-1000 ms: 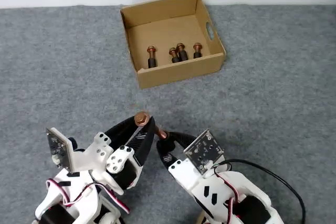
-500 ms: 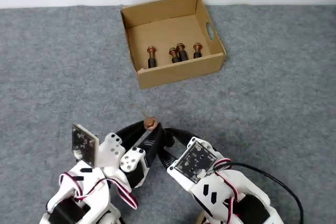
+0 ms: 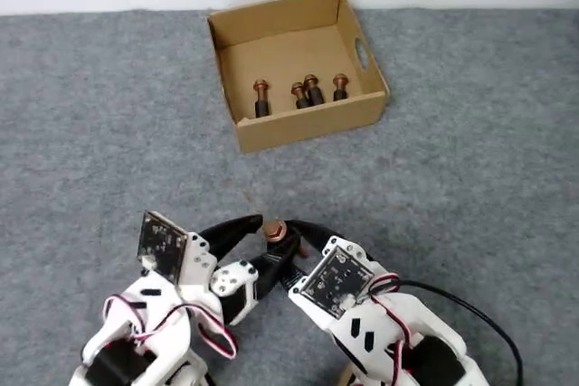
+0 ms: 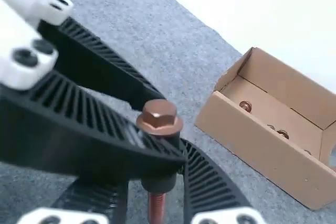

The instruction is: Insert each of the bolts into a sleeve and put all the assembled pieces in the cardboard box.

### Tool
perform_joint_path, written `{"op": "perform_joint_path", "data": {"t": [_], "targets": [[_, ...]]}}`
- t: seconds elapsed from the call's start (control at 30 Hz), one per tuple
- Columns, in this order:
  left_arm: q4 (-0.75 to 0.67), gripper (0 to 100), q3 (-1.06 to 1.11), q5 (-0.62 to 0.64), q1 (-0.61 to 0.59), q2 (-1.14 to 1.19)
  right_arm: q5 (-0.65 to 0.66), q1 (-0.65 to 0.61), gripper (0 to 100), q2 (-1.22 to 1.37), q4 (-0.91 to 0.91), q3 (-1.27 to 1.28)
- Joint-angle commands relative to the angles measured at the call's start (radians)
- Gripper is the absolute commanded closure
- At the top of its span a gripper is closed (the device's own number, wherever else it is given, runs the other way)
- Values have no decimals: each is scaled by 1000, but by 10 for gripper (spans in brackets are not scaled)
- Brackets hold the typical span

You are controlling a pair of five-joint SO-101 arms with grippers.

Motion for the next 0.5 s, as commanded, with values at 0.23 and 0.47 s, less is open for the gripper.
{"op": "perform_joint_path", "data": {"t": [0.23,0.47], "targets": [[8,810,-156,-44,-216,0,-169,50,991,-2,-16,-21],[6,986,-104,-46,-330,-5,-298,288,991,-2,-16,-15]]}}
